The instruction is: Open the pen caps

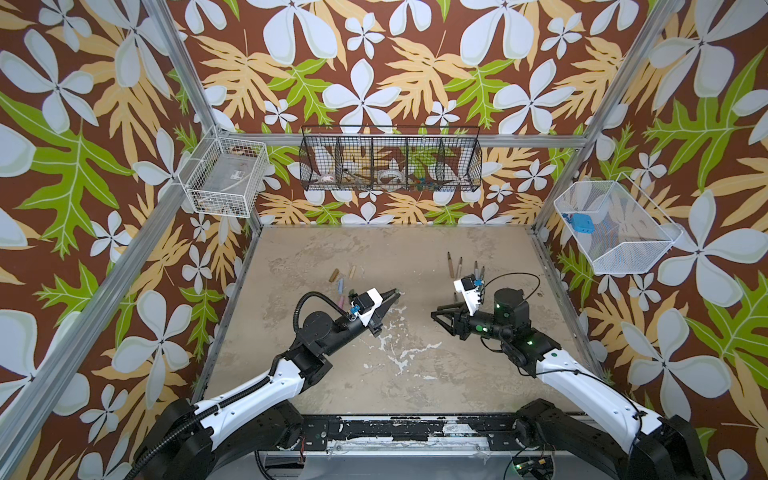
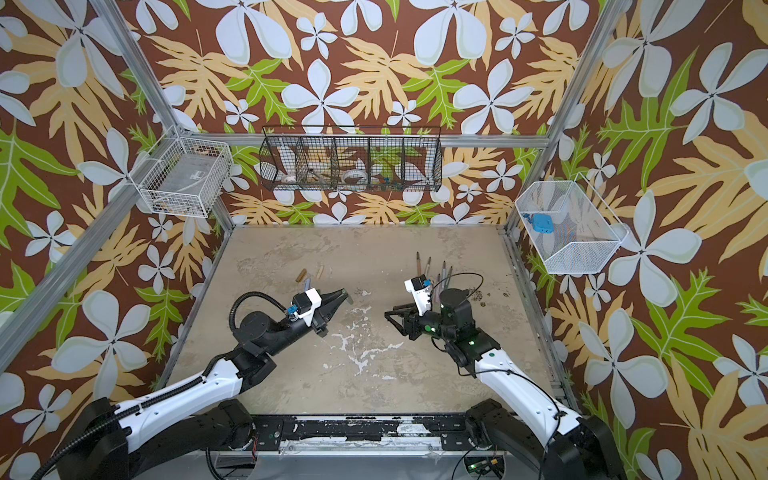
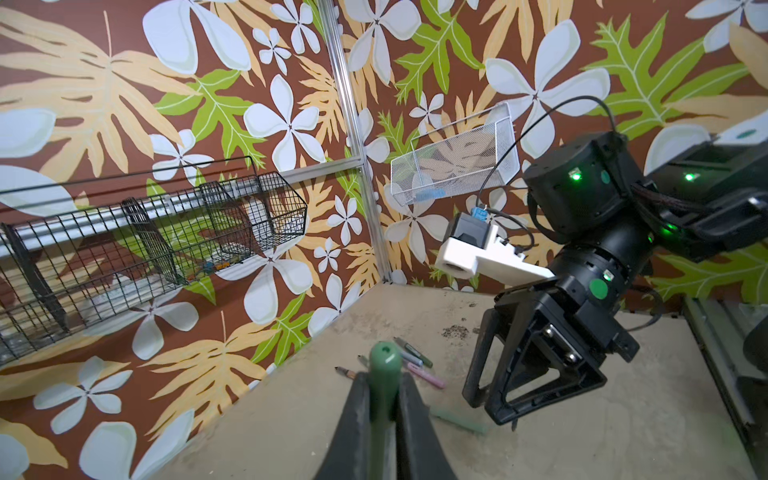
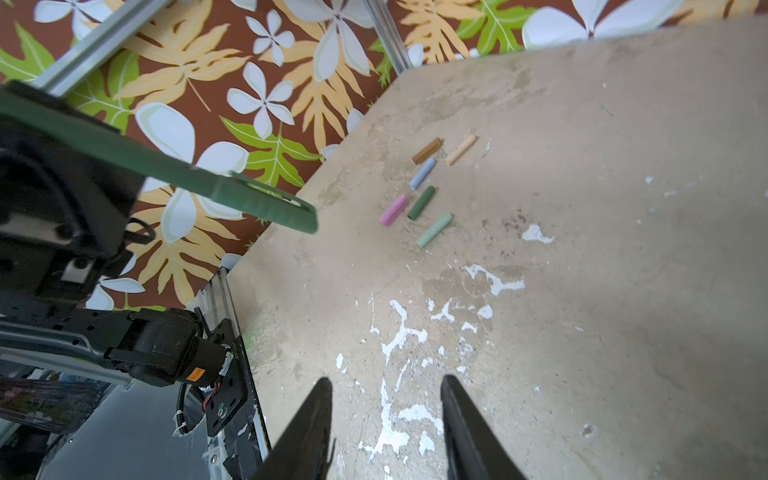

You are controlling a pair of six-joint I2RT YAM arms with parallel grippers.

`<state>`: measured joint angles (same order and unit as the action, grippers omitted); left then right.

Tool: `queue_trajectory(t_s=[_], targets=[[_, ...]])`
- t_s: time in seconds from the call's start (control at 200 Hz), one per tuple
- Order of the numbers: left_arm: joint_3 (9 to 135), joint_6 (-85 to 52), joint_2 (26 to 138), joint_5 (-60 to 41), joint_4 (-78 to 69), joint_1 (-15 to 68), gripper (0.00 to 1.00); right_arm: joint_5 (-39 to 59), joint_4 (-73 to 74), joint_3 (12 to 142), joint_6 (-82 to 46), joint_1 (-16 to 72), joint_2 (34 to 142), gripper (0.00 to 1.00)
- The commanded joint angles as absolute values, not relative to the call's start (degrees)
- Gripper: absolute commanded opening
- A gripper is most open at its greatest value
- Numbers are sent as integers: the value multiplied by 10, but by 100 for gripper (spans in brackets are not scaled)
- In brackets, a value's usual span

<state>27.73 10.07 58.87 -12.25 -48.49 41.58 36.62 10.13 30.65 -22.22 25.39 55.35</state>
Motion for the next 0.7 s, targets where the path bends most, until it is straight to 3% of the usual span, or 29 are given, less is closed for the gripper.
queue_trajectory(t_s=[0.0, 0.24, 0.696], targets=[[310, 25, 613, -106, -465, 416, 7, 300, 161, 291, -178, 291, 515, 43], [349, -57, 674, -125, -410, 416, 7, 135, 207, 252, -72, 400, 462, 43], [376, -155, 743, -156, -355, 414, 4, 205, 215, 277, -68, 416, 541, 42]])
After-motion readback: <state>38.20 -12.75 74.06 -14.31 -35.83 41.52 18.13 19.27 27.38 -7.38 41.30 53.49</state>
